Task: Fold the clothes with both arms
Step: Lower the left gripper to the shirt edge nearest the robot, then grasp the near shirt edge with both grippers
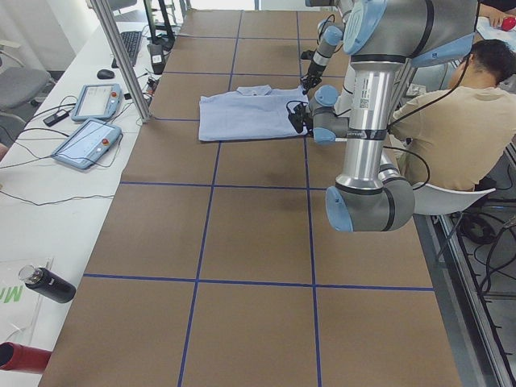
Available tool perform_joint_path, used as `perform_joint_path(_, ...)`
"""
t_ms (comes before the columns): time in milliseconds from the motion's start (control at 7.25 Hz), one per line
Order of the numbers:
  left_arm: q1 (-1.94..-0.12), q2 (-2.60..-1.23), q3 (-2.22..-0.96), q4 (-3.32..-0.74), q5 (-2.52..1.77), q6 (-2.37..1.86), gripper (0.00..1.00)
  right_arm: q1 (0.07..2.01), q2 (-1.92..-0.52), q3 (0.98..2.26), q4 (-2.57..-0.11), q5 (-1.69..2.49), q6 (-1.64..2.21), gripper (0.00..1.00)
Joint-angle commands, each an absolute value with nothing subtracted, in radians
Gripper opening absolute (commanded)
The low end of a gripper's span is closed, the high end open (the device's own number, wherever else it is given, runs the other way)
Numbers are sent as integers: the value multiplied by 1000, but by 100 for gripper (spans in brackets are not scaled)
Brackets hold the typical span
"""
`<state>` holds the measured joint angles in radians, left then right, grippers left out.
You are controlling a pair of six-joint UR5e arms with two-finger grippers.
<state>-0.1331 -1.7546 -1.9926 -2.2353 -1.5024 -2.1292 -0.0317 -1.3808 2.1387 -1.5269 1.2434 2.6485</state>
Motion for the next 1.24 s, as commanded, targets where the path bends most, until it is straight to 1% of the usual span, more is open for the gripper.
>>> perform_joint_path(0,-101,-1775,-1945,-2235,-1499,-2118,92,-35,-1379,2140,-1536,1243,2652,0)
perform_joint_path(138,-97,-1792,-1941,-2235,-1499,-2118,90,-35,-1379,2140,-1536,1243,2652,0)
perform_joint_path(414,-84,-1839,-1896,-2235,-1499,-2118,72,-35,-1379,2140,-1536,1243,2652,0)
perform_joint_path(552,-83,-1842,-1893,-2235,-1499,-2118,67,-34,-1379,2140,-1536,1243,2652,0)
perform_joint_path(1104,-57,-1851,-1884,-2235,-1499,-2120,65,-34,-1376,2140,-1536,1243,2652,0)
